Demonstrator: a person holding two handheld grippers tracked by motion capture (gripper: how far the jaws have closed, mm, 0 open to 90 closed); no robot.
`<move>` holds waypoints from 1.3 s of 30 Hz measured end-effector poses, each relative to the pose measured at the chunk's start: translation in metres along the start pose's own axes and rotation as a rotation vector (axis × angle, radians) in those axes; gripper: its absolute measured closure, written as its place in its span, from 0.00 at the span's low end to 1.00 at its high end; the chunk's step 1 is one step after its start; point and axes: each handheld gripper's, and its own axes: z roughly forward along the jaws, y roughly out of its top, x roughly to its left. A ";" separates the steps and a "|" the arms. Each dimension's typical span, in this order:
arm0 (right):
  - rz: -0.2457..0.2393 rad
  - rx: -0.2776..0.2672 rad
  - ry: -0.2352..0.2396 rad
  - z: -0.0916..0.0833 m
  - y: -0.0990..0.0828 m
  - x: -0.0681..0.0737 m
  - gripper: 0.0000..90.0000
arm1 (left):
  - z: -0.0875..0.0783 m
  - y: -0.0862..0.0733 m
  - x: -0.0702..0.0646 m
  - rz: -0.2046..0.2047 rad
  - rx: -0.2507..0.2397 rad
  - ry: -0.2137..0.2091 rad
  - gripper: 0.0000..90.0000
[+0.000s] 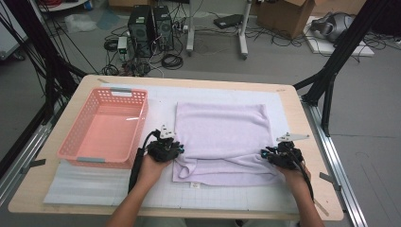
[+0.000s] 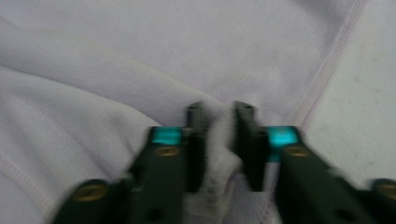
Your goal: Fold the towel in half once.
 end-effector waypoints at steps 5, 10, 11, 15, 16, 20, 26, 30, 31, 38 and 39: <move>-0.005 -0.075 -0.064 0.005 0.011 0.000 0.92 | 0.002 0.007 0.007 -0.033 -0.073 0.062 0.98; 0.027 -0.152 -0.135 0.011 0.021 -0.007 0.93 | 0.007 0.022 0.016 -0.072 -0.140 0.111 0.98; 0.038 -0.161 -0.146 0.014 0.023 -0.008 0.93 | 0.009 0.025 0.018 -0.078 -0.148 0.119 0.98; 0.059 -0.169 -0.175 0.022 0.030 -0.011 0.92 | 0.015 0.031 0.027 -0.118 -0.194 0.136 0.98; 0.063 -0.164 -0.177 0.024 0.031 -0.011 0.91 | 0.016 0.030 0.028 -0.131 -0.197 0.137 0.97; 0.071 -0.165 -0.174 0.022 0.031 -0.009 0.72 | 0.012 0.025 0.030 -0.157 -0.165 0.101 0.72; 0.079 -0.221 -0.134 -0.004 0.017 -0.009 0.67 | -0.004 0.013 0.018 -0.128 -0.178 0.030 0.56; 0.070 -0.211 -0.111 -0.020 0.002 -0.009 0.67 | -0.016 0.005 0.008 -0.098 -0.199 -0.005 0.54; 0.065 -0.216 -0.105 -0.024 -0.002 -0.009 0.67 | -0.019 0.002 0.006 -0.093 -0.211 -0.011 0.54; 0.037 -0.204 -0.075 -0.046 -0.025 -0.001 0.68 | -0.030 -0.019 -0.004 -0.089 -0.200 -0.072 0.60; 0.030 -0.202 -0.069 -0.048 -0.026 0.001 0.68 | -0.032 -0.021 -0.006 -0.085 -0.192 -0.073 0.62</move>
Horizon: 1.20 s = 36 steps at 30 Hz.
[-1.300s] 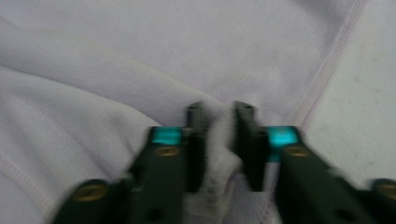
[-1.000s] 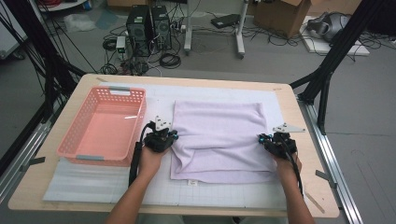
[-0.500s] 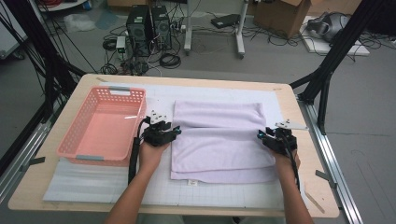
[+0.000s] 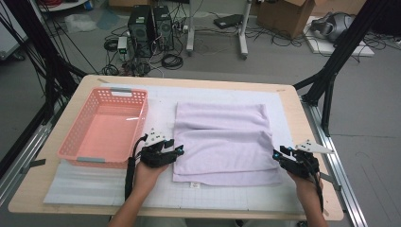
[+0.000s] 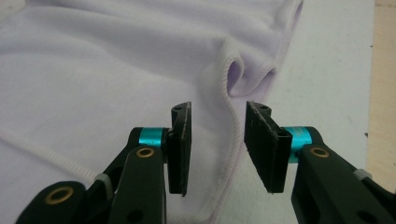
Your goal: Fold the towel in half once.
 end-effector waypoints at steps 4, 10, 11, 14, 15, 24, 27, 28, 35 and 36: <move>-0.026 0.007 0.006 -0.010 -0.004 0.003 0.70 | -0.011 -0.008 -0.007 -0.004 0.024 -0.022 0.63; -0.011 0.043 0.007 -0.020 -0.020 0.006 0.74 | -0.025 -0.020 -0.016 -0.008 0.040 -0.043 0.65; -0.018 0.057 0.003 -0.019 -0.022 0.006 0.74 | -0.027 -0.022 -0.017 -0.009 0.047 -0.041 0.65; -0.013 0.072 0.013 -0.014 -0.025 0.006 0.74 | -0.027 -0.026 -0.018 -0.015 0.067 -0.038 0.66; -0.012 0.074 0.020 -0.013 -0.025 0.007 0.73 | -0.026 -0.026 -0.018 -0.012 0.076 -0.031 0.67; -0.036 0.130 0.018 -0.001 -0.028 0.009 0.89 | -0.018 -0.028 -0.029 0.085 0.133 0.019 0.86; -0.044 0.131 0.018 -0.001 -0.027 0.008 0.96 | -0.019 -0.028 -0.031 0.100 0.129 0.025 0.91; -0.050 0.131 0.017 -0.001 -0.027 0.009 0.96 | -0.020 -0.028 -0.032 0.102 0.118 0.028 0.92; -0.044 0.123 0.022 -0.005 -0.027 0.010 0.97 | -0.030 -0.024 -0.031 0.081 0.053 -0.008 0.93; -0.040 0.118 0.028 -0.006 -0.027 0.009 0.97 | -0.031 -0.024 -0.030 0.077 0.048 -0.015 0.93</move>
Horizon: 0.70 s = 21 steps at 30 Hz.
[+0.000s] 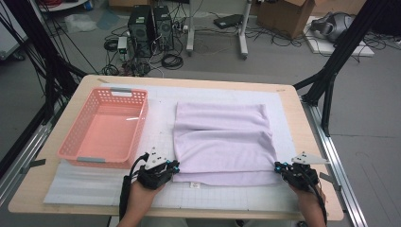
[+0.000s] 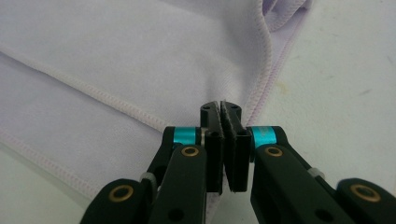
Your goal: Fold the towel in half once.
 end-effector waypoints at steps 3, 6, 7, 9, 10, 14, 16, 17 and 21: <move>0.005 -0.007 0.007 -0.003 0.000 0.000 0.97 | -0.002 0.001 0.001 -0.016 -0.016 -0.018 0.93; 0.007 -0.014 0.014 -0.005 0.000 -0.001 0.97 | -0.005 0.001 0.002 -0.023 -0.028 -0.029 0.93; 0.014 -0.013 0.017 -0.007 0.000 -0.001 0.97 | -0.007 0.001 0.002 -0.029 -0.033 -0.034 0.93; 0.020 -0.015 0.021 -0.009 0.000 0.000 0.97 | -0.009 0.001 0.002 -0.035 -0.042 -0.041 0.93; 0.015 -0.020 0.020 -0.009 0.000 0.000 0.97 | -0.010 0.001 0.002 -0.036 -0.045 -0.045 0.93; 0.019 -0.019 0.021 -0.013 -0.002 0.002 0.97 | -0.012 -0.002 0.002 -0.053 -0.044 -0.053 0.93; 0.020 -0.021 0.020 -0.016 -0.003 0.004 0.97 | -0.014 -0.003 0.002 -0.061 -0.047 -0.056 0.93; 0.022 -0.021 0.018 -0.018 -0.004 0.006 0.98 | -0.015 -0.003 0.002 -0.063 -0.046 -0.059 0.93; 0.022 -0.019 0.004 -0.025 -0.008 0.008 0.99 | -0.019 -0.005 0.000 -0.068 -0.048 -0.064 0.93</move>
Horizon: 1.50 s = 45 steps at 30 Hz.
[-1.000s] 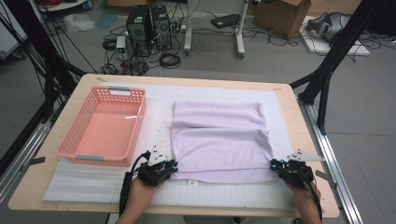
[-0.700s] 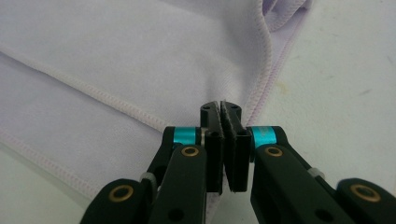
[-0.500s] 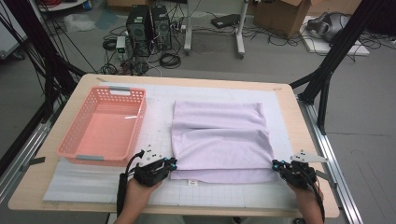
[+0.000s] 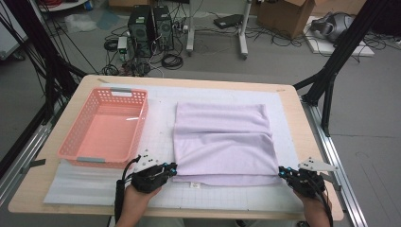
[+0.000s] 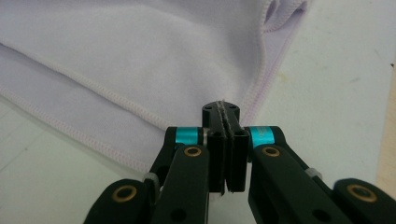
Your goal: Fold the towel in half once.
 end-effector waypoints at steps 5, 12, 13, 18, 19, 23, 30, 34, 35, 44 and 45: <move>0.033 -0.012 -0.001 -0.006 -0.008 -0.002 0.94 | 0.000 -0.005 -0.002 -0.008 0.016 0.006 0.93; 0.067 -0.003 -0.002 0.013 -0.007 0.002 0.73 | 0.006 -0.009 0.001 -0.015 0.024 0.018 0.93; 0.063 0.005 -0.003 0.016 -0.006 0.003 0.75 | 0.006 -0.009 0.001 -0.013 0.025 0.017 0.93; 0.047 0.027 0.012 0.019 -0.004 0.005 0.95 | 0.004 -0.009 0.001 -0.013 0.021 0.007 0.94; 0.036 0.025 0.010 0.017 -0.004 0.005 0.95 | 0.002 -0.008 0.001 -0.016 0.016 0.002 0.94; 0.028 0.008 0.028 0.002 -0.005 0.008 0.95 | -0.005 -0.006 -0.001 -0.018 -0.004 -0.021 0.94; 0.078 0.024 0.041 -0.016 -0.008 0.006 0.95 | -0.011 -0.011 -0.006 -0.029 0.020 -0.051 0.94; 0.071 0.068 0.040 -0.015 -0.014 0.008 0.88 | -0.007 -0.014 -0.007 -0.016 0.063 -0.054 0.89; 0.079 0.052 0.035 -0.015 -0.014 0.007 0.83 | -0.007 -0.014 -0.006 -0.025 0.058 -0.041 0.79; 0.133 -0.070 0.010 -0.020 -0.015 -0.004 0.69 | -0.009 -0.009 0.007 -0.047 -0.012 0.049 0.58; 0.144 -0.060 0.005 -0.018 -0.016 -0.005 0.68 | -0.009 -0.009 0.009 -0.064 -0.017 0.061 0.57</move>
